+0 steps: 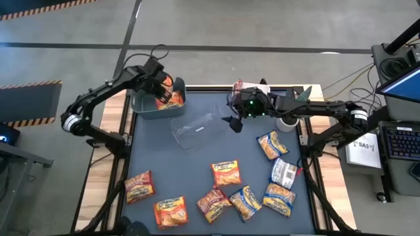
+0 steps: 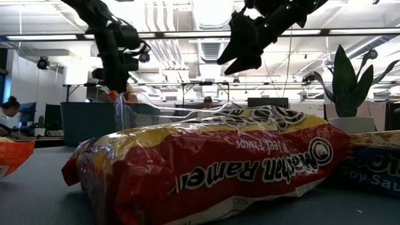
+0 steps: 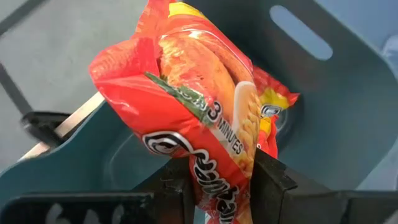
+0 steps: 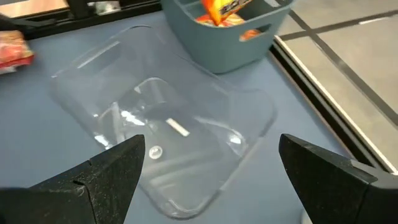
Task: Sort Maruchan noodles
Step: Put the orange noodle pack into the blue bin
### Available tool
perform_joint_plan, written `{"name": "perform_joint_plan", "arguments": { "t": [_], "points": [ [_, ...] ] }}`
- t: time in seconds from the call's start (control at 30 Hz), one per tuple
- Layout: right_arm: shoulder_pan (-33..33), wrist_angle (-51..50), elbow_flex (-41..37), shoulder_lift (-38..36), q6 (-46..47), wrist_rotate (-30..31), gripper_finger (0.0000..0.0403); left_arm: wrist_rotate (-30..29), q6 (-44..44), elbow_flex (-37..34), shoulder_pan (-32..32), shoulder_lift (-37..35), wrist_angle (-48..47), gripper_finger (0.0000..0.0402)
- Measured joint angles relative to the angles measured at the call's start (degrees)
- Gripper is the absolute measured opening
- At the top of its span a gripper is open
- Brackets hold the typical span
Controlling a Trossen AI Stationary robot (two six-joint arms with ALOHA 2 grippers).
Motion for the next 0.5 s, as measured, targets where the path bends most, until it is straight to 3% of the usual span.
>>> {"name": "perform_joint_plan", "arguments": {
  "t": [0.27,0.5],
  "points": [
    [-1.7,-0.7,0.0,0.0,0.0,-0.2,0.0359,5.1,1.0,3.9,0.0,7.0,0.1,0.0086],
    [-1.7,-2.5,0.0,0.0,0.5,-0.2,0.0358,8.0,-0.2,1.7,-0.1,7.9,1.3,0.0086]
  ]
}}
